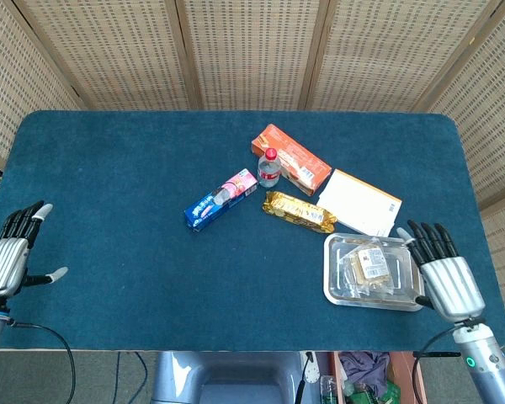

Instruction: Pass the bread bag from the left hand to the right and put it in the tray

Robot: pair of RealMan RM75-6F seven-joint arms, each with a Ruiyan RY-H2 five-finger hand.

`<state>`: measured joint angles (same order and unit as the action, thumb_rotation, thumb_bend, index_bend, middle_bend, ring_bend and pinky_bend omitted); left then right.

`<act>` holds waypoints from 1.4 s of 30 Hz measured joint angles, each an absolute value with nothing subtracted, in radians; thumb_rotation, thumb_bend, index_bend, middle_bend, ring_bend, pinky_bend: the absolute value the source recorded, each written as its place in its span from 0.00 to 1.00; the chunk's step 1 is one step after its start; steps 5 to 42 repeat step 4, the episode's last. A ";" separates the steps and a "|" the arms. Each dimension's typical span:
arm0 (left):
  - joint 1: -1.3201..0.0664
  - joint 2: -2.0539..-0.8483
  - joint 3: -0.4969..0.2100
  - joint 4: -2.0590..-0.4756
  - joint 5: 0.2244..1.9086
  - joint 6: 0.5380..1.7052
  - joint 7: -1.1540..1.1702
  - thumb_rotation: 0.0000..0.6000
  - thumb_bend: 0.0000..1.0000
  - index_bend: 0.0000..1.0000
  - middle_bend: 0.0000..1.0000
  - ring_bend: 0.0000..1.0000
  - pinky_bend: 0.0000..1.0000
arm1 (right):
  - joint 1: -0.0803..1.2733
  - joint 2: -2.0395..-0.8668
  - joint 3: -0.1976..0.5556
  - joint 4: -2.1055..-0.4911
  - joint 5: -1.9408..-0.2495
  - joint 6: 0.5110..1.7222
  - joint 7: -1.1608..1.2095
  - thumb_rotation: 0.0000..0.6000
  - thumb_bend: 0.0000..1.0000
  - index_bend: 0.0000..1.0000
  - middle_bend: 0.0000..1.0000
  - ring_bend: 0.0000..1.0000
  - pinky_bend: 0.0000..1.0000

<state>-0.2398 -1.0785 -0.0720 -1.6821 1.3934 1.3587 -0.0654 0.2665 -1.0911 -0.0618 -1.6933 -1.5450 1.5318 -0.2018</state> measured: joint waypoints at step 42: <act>-0.208 -1.070 -0.050 -1.697 1.444 1.403 -0.070 1.00 0.00 0.00 0.00 0.00 0.00 | 0.182 -1.130 -0.070 -1.636 -1.586 1.607 -0.113 1.00 0.00 0.00 0.00 0.00 0.00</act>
